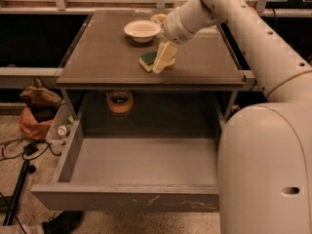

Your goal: Pick sponge from top drawer and place on counter

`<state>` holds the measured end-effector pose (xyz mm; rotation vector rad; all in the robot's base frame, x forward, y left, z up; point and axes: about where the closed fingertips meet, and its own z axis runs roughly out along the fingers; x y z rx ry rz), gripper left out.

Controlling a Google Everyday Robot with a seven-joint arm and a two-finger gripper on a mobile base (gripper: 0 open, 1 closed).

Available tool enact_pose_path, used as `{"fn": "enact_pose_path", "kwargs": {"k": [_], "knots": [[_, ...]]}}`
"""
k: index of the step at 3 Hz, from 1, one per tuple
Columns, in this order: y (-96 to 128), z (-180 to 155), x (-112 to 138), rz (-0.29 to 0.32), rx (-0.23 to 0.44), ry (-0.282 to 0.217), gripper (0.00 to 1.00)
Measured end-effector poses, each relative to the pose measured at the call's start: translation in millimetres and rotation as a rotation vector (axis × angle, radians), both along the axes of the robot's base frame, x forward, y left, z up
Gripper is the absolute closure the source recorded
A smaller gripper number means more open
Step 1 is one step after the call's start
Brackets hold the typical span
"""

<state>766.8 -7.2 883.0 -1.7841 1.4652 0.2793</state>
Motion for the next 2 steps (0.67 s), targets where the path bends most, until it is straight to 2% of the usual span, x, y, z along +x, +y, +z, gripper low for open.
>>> {"fn": "enact_pose_path", "kwargs": {"k": [1, 2], "knots": [[-5, 53, -21, -0.074, -0.111, -0.054, 0.0], [-8, 99, -59, -0.178, -0.23, -0.102, 0.0]]}}
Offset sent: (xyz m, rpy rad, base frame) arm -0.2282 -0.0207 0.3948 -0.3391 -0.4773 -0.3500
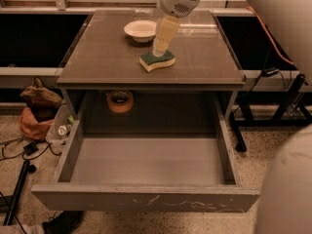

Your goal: Pick sponge from top drawer and place on counter

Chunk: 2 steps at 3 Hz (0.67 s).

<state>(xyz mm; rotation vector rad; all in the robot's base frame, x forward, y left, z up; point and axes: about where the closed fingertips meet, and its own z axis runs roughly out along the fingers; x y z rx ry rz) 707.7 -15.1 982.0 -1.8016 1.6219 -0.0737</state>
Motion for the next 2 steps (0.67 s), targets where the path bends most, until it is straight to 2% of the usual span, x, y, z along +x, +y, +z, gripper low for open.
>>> {"fn": "enact_pose_path", "kwargs": {"k": [1, 2], "knots": [[-3, 37, -46, -0.11, -0.069, -0.077, 0.0], [-14, 56, -71, -0.155, -0.113, -0.118, 0.0]]}}
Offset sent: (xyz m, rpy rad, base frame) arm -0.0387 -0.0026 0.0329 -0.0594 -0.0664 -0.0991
